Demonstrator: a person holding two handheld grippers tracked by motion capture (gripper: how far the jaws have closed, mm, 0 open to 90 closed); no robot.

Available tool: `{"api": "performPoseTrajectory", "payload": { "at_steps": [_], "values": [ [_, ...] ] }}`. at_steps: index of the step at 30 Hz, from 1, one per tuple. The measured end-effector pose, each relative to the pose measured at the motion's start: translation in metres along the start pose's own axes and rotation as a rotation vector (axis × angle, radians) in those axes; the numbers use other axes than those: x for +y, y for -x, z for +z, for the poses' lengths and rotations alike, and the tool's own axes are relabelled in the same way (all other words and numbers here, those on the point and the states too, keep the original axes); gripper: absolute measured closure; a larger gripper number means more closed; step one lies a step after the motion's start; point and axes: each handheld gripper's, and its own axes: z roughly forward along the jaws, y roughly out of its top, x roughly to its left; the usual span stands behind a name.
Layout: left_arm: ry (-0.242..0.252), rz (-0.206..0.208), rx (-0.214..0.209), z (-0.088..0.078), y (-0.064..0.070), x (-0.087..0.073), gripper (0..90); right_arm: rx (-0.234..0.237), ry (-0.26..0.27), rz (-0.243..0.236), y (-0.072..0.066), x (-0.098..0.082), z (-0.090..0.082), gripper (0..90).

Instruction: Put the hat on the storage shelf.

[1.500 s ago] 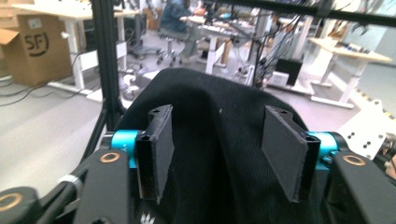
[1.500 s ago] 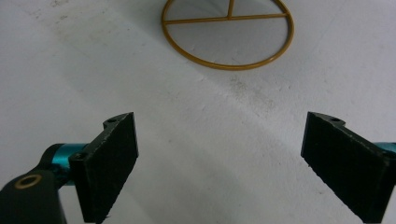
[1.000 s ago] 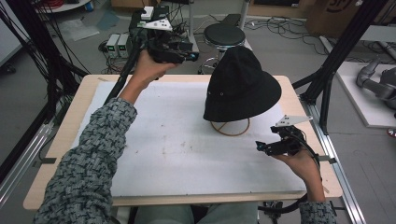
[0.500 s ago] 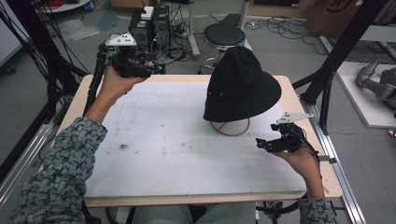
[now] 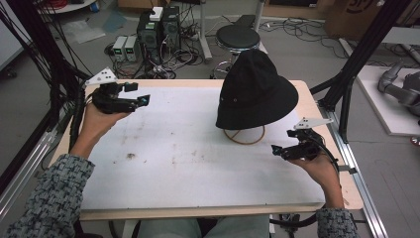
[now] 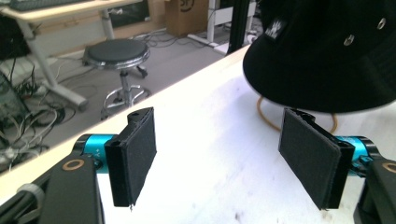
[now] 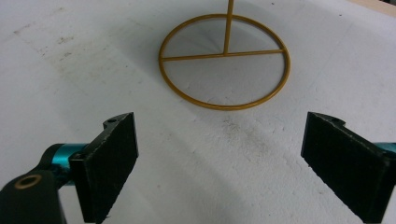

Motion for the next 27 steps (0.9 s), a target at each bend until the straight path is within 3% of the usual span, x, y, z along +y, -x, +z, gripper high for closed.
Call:
{"api": "performPoseTrajectory", "payload": {
  "at_steps": [7,13,21,27],
  "values": [
    [0.008,-0.043,0.094,-0.024,-0.006,-0.037,27.7,0.003,0.0,0.001,0.0,0.0,0.001,10.6],
    [0.018,-0.072,0.145,-0.038,-0.005,-0.069,27.8,0.007,-0.009,0.001,-0.001,0.001,0.004,10.6],
    [0.006,-0.069,0.172,-0.043,-0.002,-0.087,28.3,0.012,-0.006,-0.003,-0.001,0.003,0.006,10.6],
    [0.012,-0.069,0.174,-0.046,-0.002,-0.09,28.3,0.012,-0.008,-0.003,-0.002,0.003,0.006,10.6]
  ]
}}
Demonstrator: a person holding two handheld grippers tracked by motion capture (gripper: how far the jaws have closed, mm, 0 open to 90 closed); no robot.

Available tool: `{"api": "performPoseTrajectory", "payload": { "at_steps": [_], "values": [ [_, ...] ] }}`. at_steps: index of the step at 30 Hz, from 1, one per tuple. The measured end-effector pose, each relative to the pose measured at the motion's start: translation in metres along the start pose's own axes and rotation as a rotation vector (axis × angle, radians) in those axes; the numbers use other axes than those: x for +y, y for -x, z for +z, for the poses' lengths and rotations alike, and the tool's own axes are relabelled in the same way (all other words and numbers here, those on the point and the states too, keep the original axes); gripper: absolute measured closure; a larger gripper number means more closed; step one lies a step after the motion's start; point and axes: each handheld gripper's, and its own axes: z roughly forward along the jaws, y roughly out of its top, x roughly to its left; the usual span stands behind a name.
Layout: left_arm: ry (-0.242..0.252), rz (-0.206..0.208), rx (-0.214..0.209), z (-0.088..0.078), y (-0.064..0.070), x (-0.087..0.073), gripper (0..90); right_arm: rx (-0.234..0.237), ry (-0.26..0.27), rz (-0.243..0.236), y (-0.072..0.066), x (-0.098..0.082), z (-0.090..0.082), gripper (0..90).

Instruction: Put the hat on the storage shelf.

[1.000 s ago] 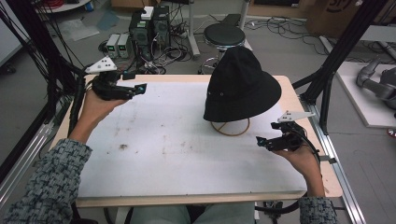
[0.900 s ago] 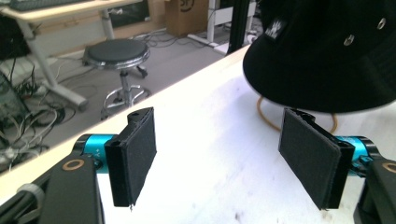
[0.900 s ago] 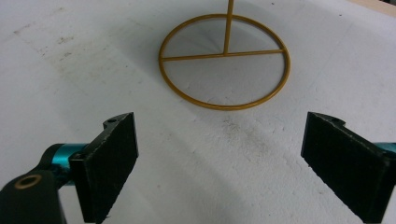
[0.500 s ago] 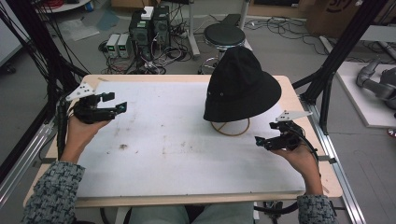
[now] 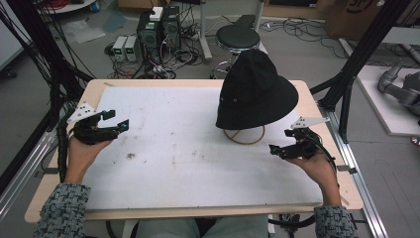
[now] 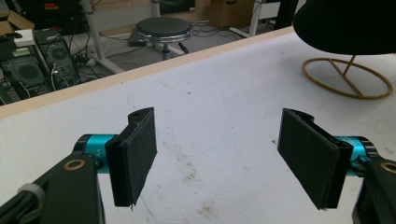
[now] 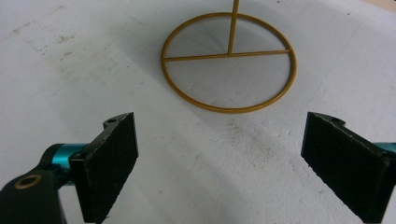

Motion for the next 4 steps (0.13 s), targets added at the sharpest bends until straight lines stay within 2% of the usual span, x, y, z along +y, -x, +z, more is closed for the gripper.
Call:
{"api": "performPoseTrajectory", "payload": {
  "at_steps": [4],
  "values": [
    [-0.004,0.013,0.004,-0.0005,0.0018,-0.0003,28.2,0.003,-0.002,-0.005,-0.0014,0.0008,0.0001,10.6]
  ]
}}
